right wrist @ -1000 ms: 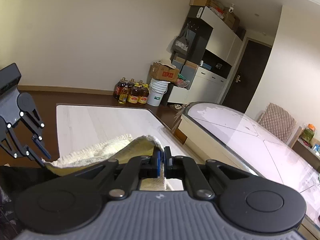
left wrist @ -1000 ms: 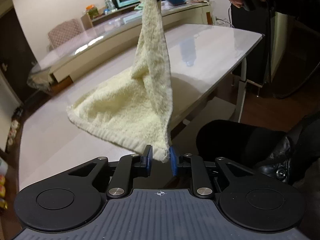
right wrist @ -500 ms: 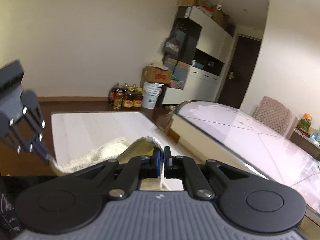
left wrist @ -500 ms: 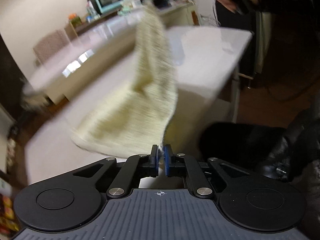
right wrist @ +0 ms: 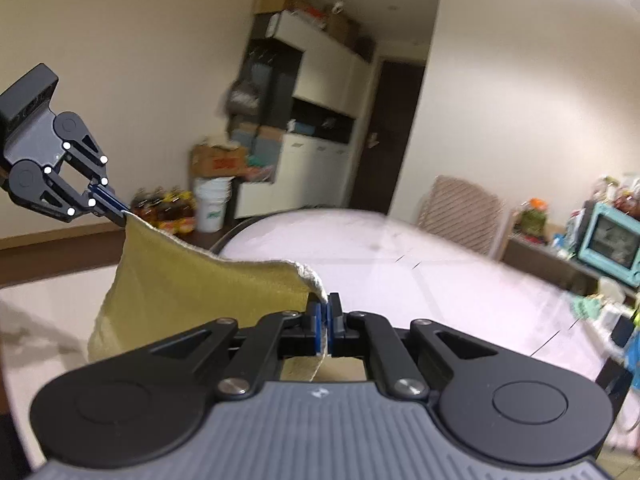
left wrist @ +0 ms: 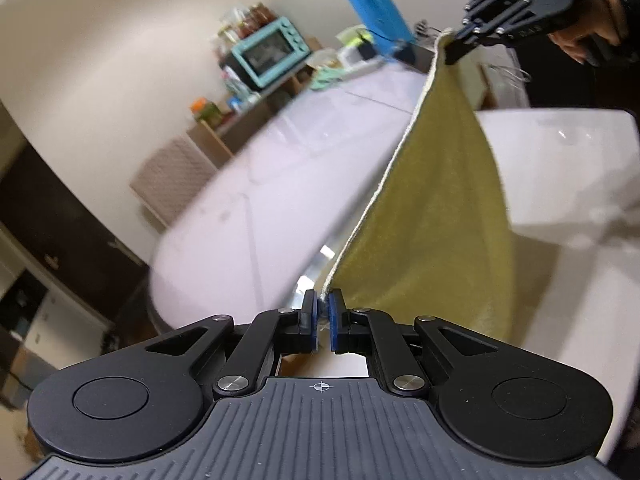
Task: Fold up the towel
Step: 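Lift the towel with both tools and spread it open above the table, then lower the spread towel onto the table with both tools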
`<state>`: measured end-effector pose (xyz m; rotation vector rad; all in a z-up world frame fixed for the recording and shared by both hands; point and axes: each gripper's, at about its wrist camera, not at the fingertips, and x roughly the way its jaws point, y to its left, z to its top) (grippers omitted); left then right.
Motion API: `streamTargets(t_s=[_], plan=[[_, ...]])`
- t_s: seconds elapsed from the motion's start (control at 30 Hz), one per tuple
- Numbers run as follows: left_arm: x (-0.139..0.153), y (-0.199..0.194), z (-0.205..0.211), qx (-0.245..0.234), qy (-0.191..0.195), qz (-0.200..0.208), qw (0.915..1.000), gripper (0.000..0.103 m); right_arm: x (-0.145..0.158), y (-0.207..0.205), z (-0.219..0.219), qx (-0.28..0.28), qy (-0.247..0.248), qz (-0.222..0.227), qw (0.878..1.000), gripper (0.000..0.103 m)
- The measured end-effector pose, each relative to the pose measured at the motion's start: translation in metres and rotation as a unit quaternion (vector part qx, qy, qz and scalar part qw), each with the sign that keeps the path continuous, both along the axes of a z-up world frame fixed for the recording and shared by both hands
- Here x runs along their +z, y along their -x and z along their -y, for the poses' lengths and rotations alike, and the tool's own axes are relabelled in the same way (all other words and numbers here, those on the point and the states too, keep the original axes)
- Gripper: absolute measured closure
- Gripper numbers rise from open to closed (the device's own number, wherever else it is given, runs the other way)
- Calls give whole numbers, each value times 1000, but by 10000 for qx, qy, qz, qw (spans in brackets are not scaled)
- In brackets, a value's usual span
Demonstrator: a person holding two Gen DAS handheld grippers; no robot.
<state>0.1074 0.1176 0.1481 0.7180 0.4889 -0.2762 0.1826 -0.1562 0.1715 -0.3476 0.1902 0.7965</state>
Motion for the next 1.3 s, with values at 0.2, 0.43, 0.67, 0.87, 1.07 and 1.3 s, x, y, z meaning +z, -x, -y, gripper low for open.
streamTargets(t_s=[0.2,0.43,0.67,0.87,1.07,1.3], plan=[[26,3,9,-169,15,346,9993,97,12,20,17,-138,-132,254,9995,100],[-50,80,45,-530,-85,-365,9979,97,-51,82,43,-82,-92,-346,9993,100],[-109,133,43,-481,559,-1177,9903,97,-131,158,57,269,402,-1052,9933,100],[-131,157,39,-477,866,-1596,9822,97,-154,182,66,376,677,-1308,9884,100],[-133,161,43,-548,942,-1766,9782,97,-155,191,74,595,829,-1481,9837,100],[-128,138,36,-376,904,-1684,9809,97,-142,174,74,718,868,-1710,9788,100]])
